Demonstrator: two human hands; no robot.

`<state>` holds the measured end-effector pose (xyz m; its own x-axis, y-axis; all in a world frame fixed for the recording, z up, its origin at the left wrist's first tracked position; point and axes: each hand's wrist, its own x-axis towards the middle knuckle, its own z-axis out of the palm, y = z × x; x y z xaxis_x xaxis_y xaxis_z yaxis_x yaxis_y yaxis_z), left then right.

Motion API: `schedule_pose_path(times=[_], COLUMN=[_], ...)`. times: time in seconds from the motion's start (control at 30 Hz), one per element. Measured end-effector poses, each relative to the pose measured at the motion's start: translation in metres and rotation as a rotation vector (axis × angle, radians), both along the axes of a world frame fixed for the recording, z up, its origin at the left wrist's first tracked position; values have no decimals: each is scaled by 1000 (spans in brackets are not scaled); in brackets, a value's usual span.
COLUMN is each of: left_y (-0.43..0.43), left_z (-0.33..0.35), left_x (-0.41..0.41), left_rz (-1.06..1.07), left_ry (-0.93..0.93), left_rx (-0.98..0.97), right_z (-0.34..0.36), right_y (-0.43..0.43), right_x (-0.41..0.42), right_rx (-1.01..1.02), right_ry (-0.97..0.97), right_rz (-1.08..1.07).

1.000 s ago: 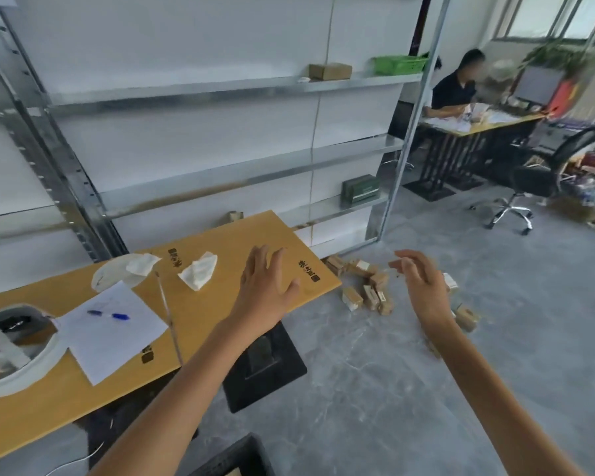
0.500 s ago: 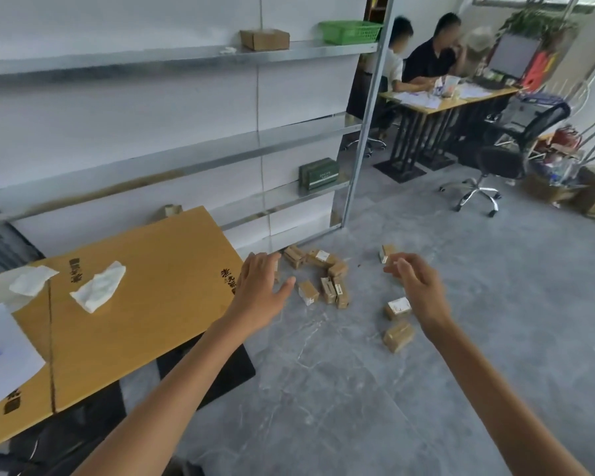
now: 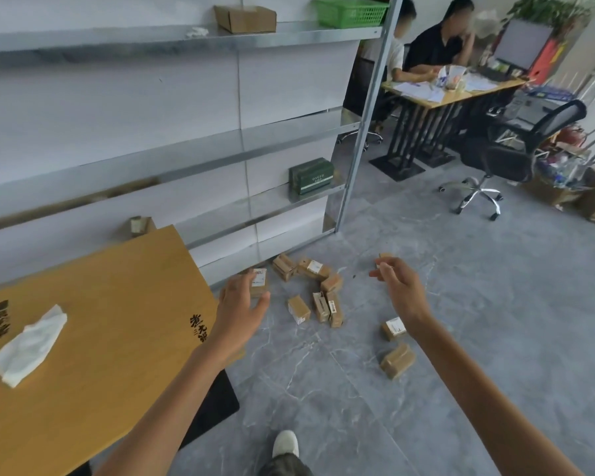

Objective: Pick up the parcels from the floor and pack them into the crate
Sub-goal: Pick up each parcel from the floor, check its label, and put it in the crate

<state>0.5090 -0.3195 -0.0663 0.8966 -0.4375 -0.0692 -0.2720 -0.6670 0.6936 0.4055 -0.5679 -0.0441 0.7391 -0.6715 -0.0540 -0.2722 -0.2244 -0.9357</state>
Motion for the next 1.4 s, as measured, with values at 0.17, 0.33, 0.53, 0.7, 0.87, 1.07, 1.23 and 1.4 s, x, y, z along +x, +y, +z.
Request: schedule_pose_path(times=[0.17, 0.33, 0.53, 0.7, 0.87, 1.07, 1.23, 1.4], left_y=[-31, -61, -104, -164, -203, -230, -254, -259], left_z=[-7, -23, -54, -93, -142, -233, -388, -596], left_x=[86, 143, 211, 271, 331, 398, 450, 505], left_rz=[39, 49, 127, 198, 263, 287, 449, 592], left_ry=[45, 107, 217, 339, 469, 634, 724, 771], left_rx=[7, 31, 42, 111, 166, 251, 225, 207], right_z=[-11, -26, -58, -96, -148, -242, -418, -638], right_y=[-27, -53, -101, -156, -196, -211, -191, -169], right_x=[71, 126, 204, 295, 378, 450, 489, 548], right_rx=[15, 46, 70, 96, 125, 143, 126, 192], right_ry=[39, 114, 214, 302, 439, 610, 820, 850], right_rz=[-20, 9, 75, 165, 251, 287, 517, 552])
